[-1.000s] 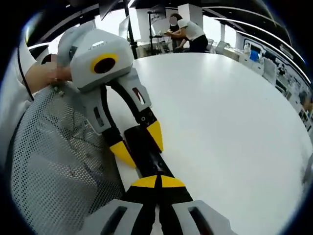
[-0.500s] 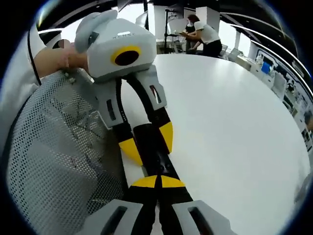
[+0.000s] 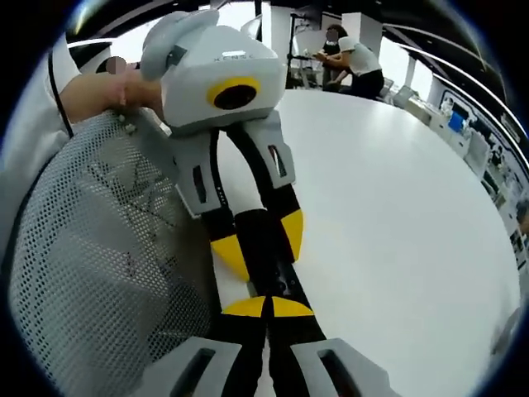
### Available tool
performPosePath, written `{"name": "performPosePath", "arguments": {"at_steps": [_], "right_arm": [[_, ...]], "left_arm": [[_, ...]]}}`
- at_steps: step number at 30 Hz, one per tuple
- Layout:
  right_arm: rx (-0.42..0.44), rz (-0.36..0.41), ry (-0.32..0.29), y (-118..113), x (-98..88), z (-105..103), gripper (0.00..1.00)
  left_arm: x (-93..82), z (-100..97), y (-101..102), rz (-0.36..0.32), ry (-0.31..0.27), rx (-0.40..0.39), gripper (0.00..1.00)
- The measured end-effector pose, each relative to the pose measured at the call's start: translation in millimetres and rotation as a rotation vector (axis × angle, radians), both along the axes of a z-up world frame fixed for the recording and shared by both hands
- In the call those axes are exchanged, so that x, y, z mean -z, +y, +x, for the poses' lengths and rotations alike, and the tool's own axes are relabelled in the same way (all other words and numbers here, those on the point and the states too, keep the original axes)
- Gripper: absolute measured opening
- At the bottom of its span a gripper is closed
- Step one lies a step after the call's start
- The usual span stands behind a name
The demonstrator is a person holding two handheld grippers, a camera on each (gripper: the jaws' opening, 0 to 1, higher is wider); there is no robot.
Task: Press the specified remote control buttons in sequence, fully releasing each button before pressing the next.
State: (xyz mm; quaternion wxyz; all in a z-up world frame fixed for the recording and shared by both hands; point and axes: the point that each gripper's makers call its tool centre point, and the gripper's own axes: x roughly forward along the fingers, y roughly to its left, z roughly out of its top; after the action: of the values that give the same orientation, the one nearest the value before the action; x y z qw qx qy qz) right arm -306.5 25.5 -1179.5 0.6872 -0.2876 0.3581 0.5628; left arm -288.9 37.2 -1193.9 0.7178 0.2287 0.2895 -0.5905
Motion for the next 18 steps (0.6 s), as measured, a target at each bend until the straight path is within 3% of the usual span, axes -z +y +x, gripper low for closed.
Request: {"name": "performPosePath", "arguments": {"at_steps": [11,13,16,18], "right_arm": [[-0.045,-0.046,-0.016,6.6,3.4,2.5,0.0],[-0.069,-0.07,-0.021,6.1,4.4,2.1,0.0],[-0.18,-0.15,-0.066,5.2,6.0,1.3,0.0],[-0.155,-0.141,-0.055,7.5,6.8,0.5,0.0]], "left_arm": [[-0.4,-0.6,-0.2,0.004,-0.002,0.005,0.26],[-0.3,-0.6,-0.2,0.003,-0.002,0.007,0.26],[0.1,-0.8,-0.5,0.003,-0.004,0.016,0.25],[0.3,-0.7,-0.6,0.006,-0.003,0.016,0.26]]}}
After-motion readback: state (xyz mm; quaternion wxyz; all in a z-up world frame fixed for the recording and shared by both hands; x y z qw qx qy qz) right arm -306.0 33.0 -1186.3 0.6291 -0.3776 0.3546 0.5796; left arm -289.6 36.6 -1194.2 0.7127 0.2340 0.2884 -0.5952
